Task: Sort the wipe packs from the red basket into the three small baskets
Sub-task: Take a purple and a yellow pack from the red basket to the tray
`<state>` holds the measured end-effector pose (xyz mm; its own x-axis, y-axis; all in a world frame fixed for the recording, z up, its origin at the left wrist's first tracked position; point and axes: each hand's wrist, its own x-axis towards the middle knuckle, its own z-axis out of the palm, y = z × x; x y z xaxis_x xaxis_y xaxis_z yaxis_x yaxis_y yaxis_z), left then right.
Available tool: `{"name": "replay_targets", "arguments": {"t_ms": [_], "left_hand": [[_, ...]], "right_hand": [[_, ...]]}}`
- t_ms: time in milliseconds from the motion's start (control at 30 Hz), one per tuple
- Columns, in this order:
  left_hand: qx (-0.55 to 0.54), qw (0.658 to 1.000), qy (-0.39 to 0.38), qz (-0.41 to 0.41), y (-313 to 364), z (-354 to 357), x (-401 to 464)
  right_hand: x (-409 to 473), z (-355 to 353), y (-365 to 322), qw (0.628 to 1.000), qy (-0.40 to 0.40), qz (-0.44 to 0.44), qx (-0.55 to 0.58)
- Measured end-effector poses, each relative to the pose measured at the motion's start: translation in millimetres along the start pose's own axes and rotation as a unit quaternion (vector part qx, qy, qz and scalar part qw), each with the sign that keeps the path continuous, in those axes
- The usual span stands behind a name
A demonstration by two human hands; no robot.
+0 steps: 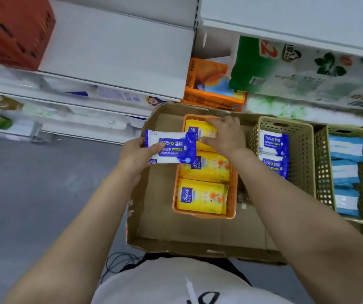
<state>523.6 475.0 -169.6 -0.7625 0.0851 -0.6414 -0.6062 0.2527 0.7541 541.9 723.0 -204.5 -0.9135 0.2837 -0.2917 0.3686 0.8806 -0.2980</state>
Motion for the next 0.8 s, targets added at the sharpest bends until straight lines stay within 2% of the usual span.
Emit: {"name": "replay_targets", "arguments": {"t_ms": [67, 133, 200, 233, 300, 333, 500, 667, 733, 800], "left_hand": [[0.020, 0.999, -0.033, 0.009, 4.5, 4.3, 3.9], [0.034, 0.996, -0.084, 0.021, 10.6, 12.8, 6.2], [0.037, 0.988, -0.145, 0.035, 17.5, 27.0, 5.0], [0.038, 0.983, -0.172, 0.042, 21.4, 35.7, 2.7], [0.045, 0.975, -0.212, 0.049, 28.9, 54.8, -2.7], [0.055, 0.972, -0.224, 0.050, 31.6, 65.6, -5.1], [0.068, 0.969, -0.233, 0.038, 28.0, 139.5, -22.4], [0.081, 0.980, -0.174, 0.043, 1.7, 213.7, -34.7], [0.108, 0.980, -0.163, 0.034, -14.8, 237.2, -38.3], [0.126, 0.980, -0.155, 0.024, -31.2, 257.2, -42.8]], "right_hand": [[-8.0, -13.5, -5.3, 0.997, 0.048, 0.010, 0.054], [-20.0, -32.1, -9.7, 0.979, 0.072, -0.004, 0.192], [-36.2, -53.1, -9.7, 0.951, 0.007, -0.014, 0.310], [-45.0, -62.2, -6.7, 0.944, -0.046, -0.015, 0.327], [-60.0, -75.1, 4.5, 0.943, -0.131, -0.016, 0.305], [-65.7, -78.9, 13.1, 0.947, -0.145, -0.013, 0.286], [-83.5, -99.5, 81.7, 0.963, -0.105, 0.035, 0.247], [-91.1, -114.4, 176.4, 0.979, 0.022, 0.127, 0.159], [-92.7, -114.7, 206.6, 0.976, 0.005, 0.151, 0.159], [-93.6, -105.4, 225.2, 0.978, -0.055, 0.143, 0.142]]}}
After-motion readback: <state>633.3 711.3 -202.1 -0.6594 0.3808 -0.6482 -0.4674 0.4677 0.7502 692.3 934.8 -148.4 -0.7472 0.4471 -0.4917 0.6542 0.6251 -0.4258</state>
